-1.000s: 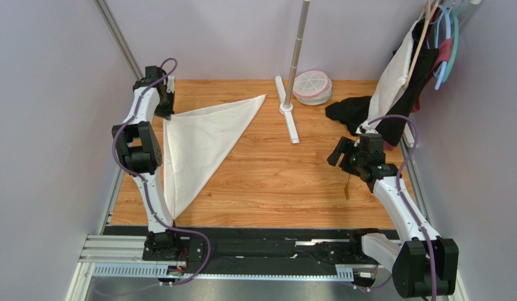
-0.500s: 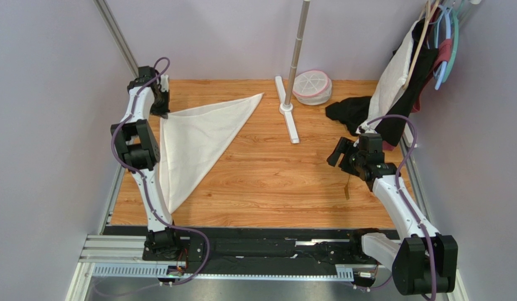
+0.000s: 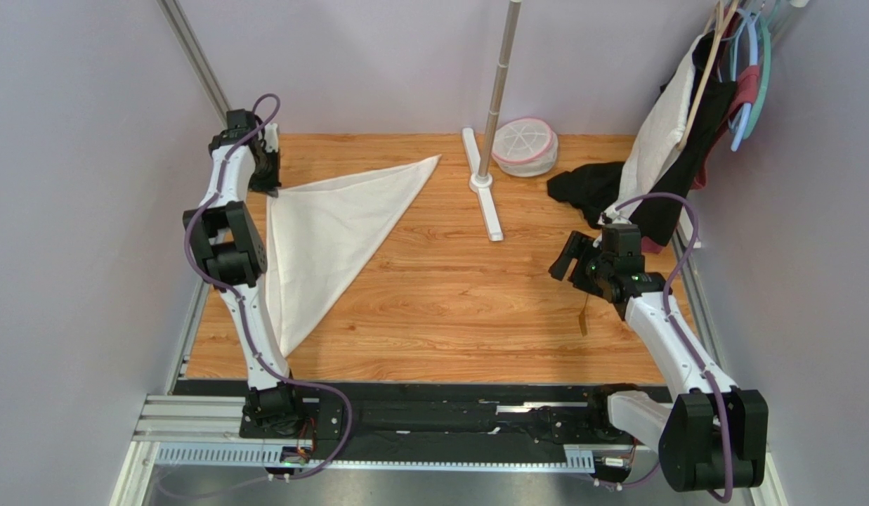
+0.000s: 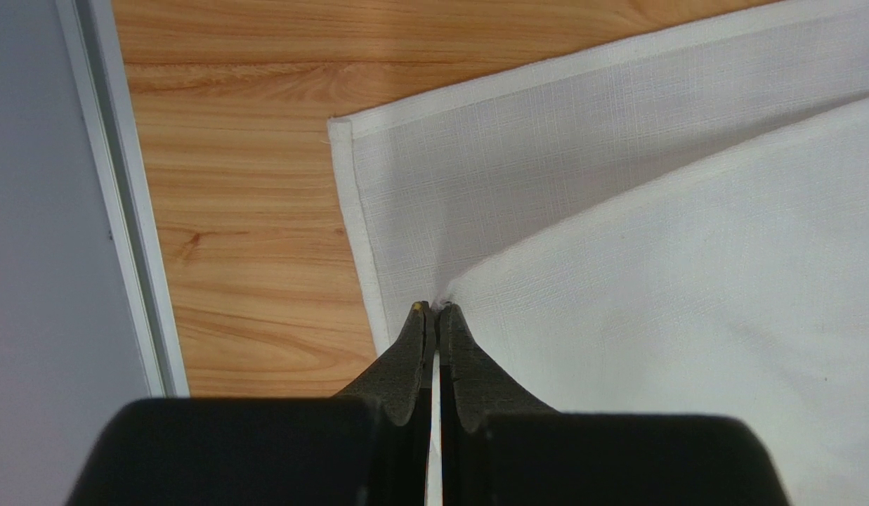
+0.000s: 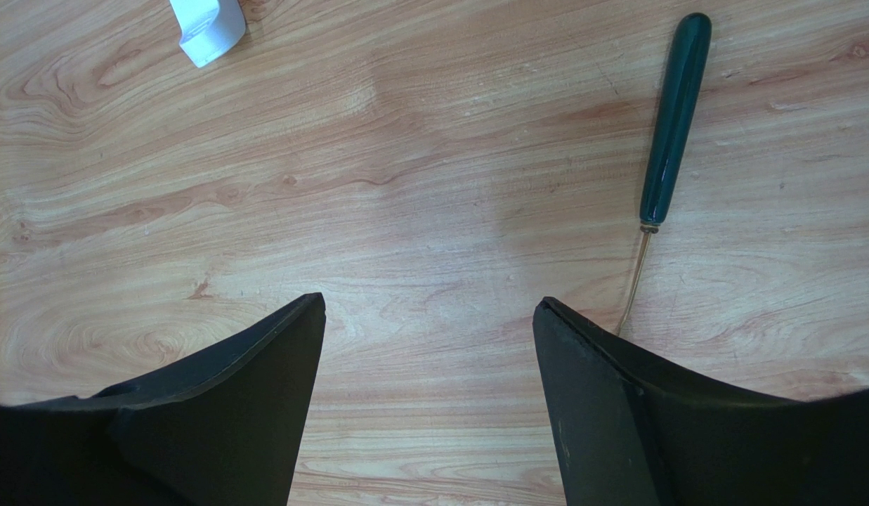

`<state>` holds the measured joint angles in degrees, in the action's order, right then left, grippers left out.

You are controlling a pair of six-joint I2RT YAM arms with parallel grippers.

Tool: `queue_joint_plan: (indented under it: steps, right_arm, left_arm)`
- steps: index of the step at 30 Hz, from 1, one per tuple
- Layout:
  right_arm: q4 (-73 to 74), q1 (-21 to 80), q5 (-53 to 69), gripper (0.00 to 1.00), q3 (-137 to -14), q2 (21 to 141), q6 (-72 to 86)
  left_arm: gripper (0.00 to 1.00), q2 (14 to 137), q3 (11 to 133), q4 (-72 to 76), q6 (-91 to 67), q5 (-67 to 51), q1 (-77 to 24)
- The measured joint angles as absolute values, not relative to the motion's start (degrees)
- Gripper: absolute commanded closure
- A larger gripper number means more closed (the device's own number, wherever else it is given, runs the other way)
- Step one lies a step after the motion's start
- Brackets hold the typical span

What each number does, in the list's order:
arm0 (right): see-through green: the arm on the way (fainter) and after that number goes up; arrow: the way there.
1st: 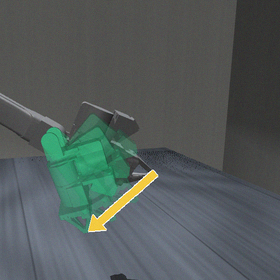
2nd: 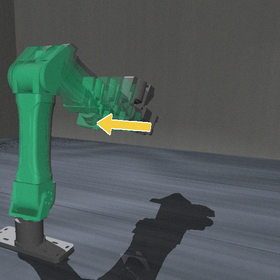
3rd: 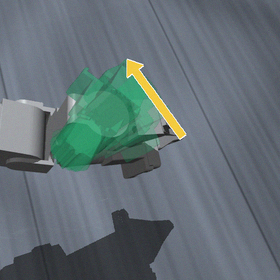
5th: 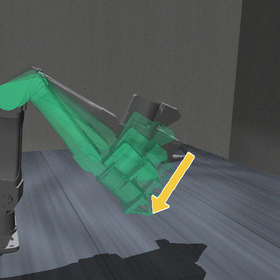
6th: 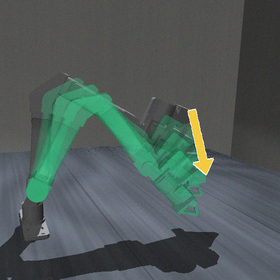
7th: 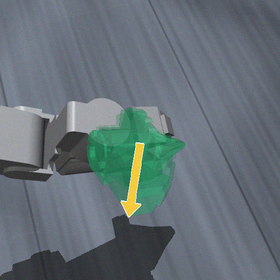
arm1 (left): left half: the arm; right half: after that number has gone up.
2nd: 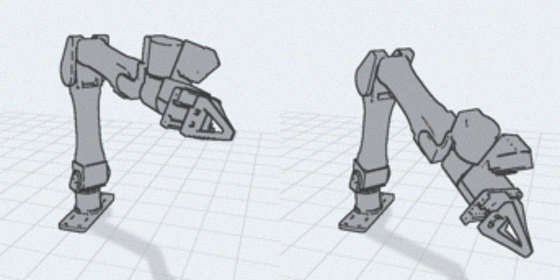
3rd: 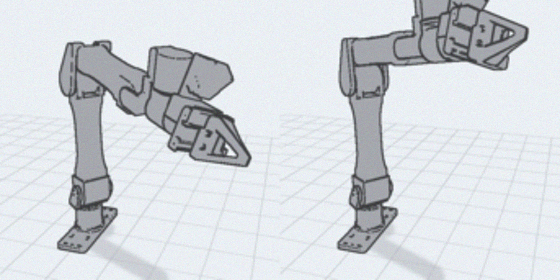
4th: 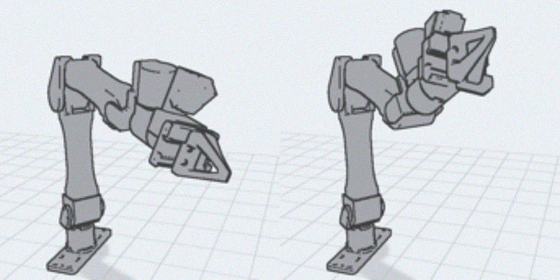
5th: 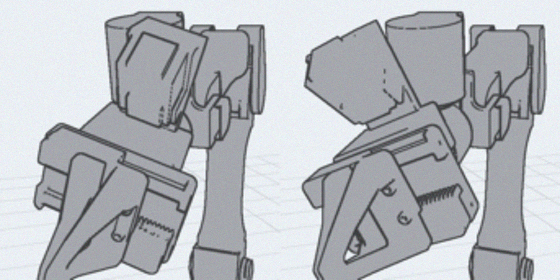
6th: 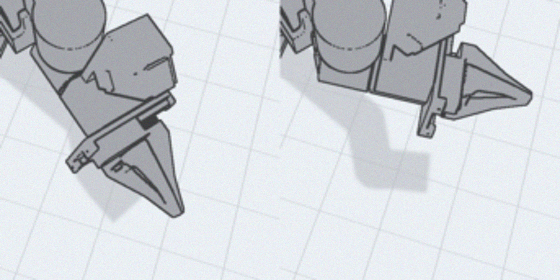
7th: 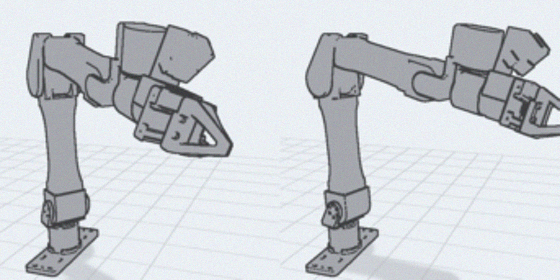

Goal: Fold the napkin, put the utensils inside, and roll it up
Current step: Fold the napkin

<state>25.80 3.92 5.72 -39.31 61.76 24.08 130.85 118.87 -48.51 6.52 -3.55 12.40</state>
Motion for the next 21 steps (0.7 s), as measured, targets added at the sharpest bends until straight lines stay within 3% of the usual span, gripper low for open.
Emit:
queue_joint_plan:
  steps: [21]
  right_arm:
    - [25.4, 3.9, 5.7, 0.23, -39.3, 62.9, 24.1]
  left_arm:
    - [1.00, 130.6, 124.7, -47.8, 6.3, -4.1, 13.0]
